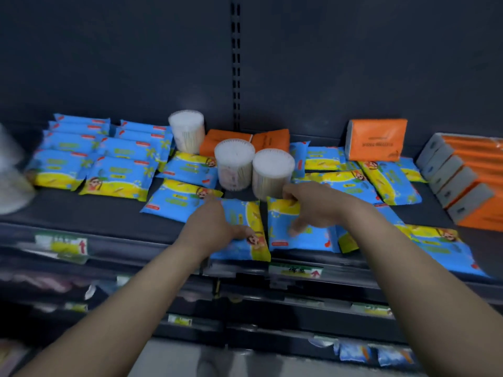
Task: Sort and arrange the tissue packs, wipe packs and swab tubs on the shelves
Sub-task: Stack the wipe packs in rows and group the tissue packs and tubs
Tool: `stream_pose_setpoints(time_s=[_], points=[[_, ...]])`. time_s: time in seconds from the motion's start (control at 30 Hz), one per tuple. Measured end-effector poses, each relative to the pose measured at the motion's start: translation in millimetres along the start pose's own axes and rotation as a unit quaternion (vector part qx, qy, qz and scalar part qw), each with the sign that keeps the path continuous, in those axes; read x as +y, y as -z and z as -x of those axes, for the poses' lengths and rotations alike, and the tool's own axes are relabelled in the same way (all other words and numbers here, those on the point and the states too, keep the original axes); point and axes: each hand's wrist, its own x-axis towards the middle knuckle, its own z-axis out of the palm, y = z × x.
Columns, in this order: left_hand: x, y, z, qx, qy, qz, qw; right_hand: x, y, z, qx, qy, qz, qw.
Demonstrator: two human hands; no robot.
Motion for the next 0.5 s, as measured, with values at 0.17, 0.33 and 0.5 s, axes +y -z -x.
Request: stream_pose_setpoints(time_s=[0.17, 0.33, 0.5], points=[[-4, 14, 6, -0.018, 0.044, 0.236, 0.971, 7, 5, 5, 0.065, 0.065, -0.166, 0.982], [-19, 38, 12, 0.029, 0.007, 0.297, 0.954, -15, 16, 9, 0.097, 0.098, -0.25, 0.959], [-62, 77, 14, 0.067, -0.007, 0.326, 0.943, -60, 24, -11, 0.163, 0.104, -0.341, 0.92]])
